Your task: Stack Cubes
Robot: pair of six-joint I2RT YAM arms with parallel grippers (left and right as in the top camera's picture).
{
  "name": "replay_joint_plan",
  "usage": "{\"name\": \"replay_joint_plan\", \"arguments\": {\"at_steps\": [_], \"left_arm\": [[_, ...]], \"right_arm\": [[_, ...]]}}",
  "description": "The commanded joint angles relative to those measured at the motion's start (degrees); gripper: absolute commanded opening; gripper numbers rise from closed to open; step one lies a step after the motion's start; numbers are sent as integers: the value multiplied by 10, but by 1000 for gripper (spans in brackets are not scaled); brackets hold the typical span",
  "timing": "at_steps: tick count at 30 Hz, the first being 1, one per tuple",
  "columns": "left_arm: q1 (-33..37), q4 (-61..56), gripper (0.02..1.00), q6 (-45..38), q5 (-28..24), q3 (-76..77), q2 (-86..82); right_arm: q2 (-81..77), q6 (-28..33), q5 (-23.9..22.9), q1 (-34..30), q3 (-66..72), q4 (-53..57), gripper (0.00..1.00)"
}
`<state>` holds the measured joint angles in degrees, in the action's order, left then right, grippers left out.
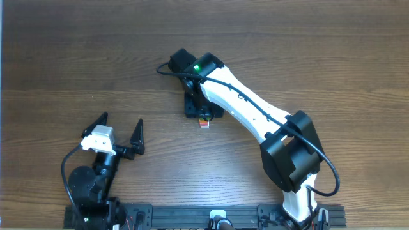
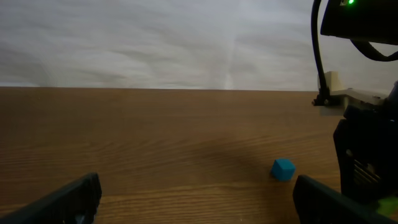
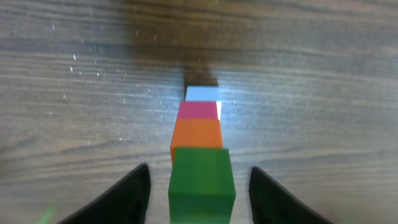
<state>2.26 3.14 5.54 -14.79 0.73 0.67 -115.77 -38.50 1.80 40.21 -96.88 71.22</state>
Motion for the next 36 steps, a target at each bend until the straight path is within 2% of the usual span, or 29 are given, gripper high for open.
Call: {"name": "replay_joint_plan", "arguments": {"at_steps": [1,6,18,27,36], "left_arm": [[-2,-2,1000,-8,-2,-4,-4],[-2,-2,1000,-8,-2,-4,-4],[-2,-2,1000,-8,-2,-4,-4],[-2,-2,1000,-8,-2,-4,-4],[-2,-2,1000,-8,-2,-4,-4]], "right_arm": [[16,-2,-8,1,6,-1,676],[16,-2,-8,2,6,-1,991],[16,16,-8,0,-23,12,993],[-4,66,-8,-36,-138,47,991],[-113,104,-8,-74,-290,97,991]]}}
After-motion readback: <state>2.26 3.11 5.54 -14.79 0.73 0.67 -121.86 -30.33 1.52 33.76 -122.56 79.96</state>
